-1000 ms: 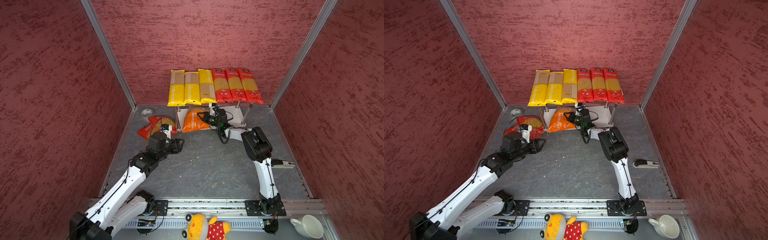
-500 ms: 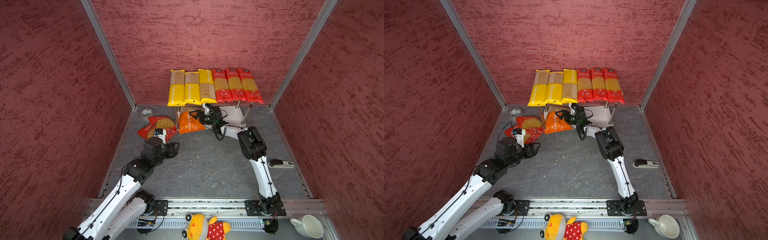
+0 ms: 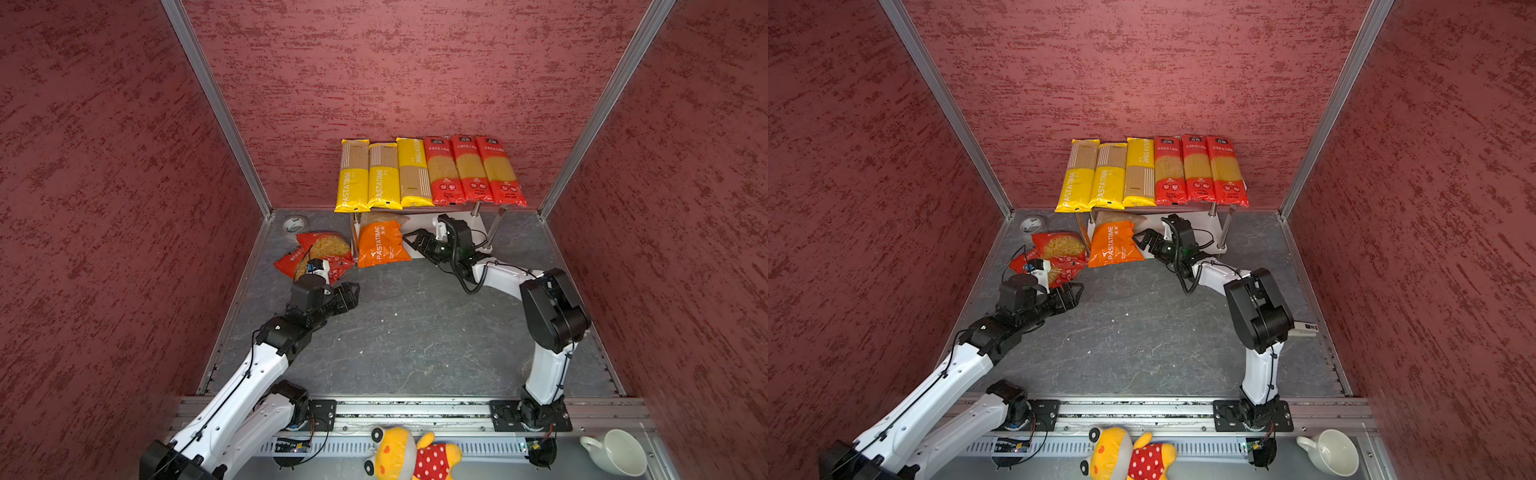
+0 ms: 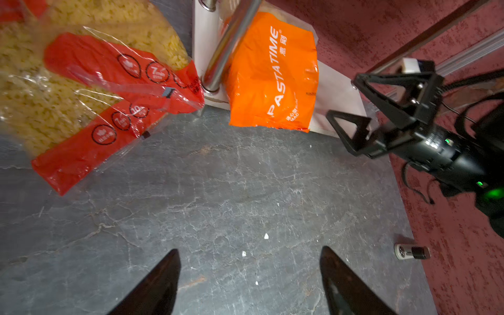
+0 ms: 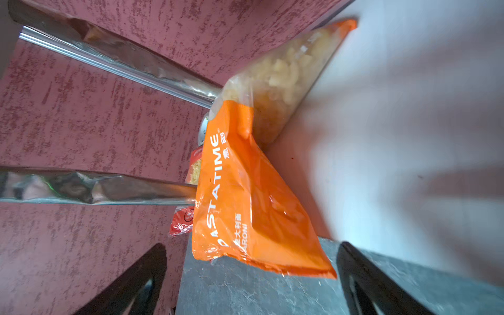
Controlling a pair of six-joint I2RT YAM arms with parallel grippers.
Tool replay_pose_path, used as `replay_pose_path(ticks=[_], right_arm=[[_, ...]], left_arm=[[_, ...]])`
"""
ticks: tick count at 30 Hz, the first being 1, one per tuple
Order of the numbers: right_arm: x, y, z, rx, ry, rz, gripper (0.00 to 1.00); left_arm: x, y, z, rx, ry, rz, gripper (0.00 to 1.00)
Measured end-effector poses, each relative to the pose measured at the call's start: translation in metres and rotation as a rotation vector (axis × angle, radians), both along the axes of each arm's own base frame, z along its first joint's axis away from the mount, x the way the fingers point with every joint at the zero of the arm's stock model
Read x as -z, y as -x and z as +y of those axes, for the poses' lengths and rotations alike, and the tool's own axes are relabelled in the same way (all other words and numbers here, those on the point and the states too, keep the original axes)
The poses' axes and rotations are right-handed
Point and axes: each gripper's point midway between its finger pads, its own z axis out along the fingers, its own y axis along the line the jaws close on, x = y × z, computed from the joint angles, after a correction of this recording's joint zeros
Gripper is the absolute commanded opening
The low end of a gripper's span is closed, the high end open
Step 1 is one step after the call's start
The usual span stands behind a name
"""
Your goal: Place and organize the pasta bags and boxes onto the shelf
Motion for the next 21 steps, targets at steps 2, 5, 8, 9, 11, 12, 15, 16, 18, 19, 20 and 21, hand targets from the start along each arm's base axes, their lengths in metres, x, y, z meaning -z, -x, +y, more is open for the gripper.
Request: replay_pose_path(ticks=[2, 5, 8, 9, 11, 12, 15, 16, 18, 19, 20, 21], right_arm=[[0.002, 0.012, -0.011, 0.029, 0.073, 0.010, 0.99], [0.007, 0.031, -0.030, 0.108, 0.268, -0.004, 0.99], [0.002, 0.062, -0.058, 0.220, 0.460, -0.052, 0.99], [-0.002, 0.075, -0.071, 0.264, 0.489, -0.054, 0.99], [-0.007, 0.093, -0.104, 0.349, 0.484, -0.052, 0.87], [-0.009, 0.098, -0.125, 0.395, 0.458, -0.056, 0.81], [0.000, 0.113, -0.170, 0.498, 0.395, -0.039, 0.76], [0.006, 0.116, -0.170, 0.490, 0.383, -0.021, 0.76], [0.015, 0.119, -0.157, 0.437, 0.349, 0.015, 0.75], [0.018, 0.119, -0.149, 0.412, 0.329, 0.026, 0.74], [0.020, 0.120, -0.142, 0.389, 0.308, 0.036, 0.74], [0.023, 0.122, -0.135, 0.368, 0.288, 0.044, 0.74]], left_arm=[[0.002, -0.006, 0.013, -0.046, 0.043, 0.002, 0.86], [0.004, -0.016, 0.037, -0.124, 0.114, 0.012, 0.85], [0.006, -0.025, 0.061, -0.200, 0.171, 0.023, 0.83], [0.007, -0.027, 0.067, -0.219, 0.184, 0.027, 0.83], [0.009, -0.031, 0.078, -0.253, 0.199, 0.032, 0.83], [0.010, -0.033, 0.082, -0.267, 0.202, 0.036, 0.82], [0.014, -0.042, 0.093, -0.302, 0.200, 0.052, 0.81], [0.016, -0.046, 0.095, -0.311, 0.199, 0.063, 0.81], [0.018, -0.056, 0.101, -0.326, 0.200, 0.082, 0.80], [0.019, -0.060, 0.102, -0.327, 0.201, 0.087, 0.79], [0.018, -0.066, 0.103, -0.326, 0.204, 0.088, 0.79], [0.018, -0.071, 0.103, -0.324, 0.206, 0.085, 0.78]])
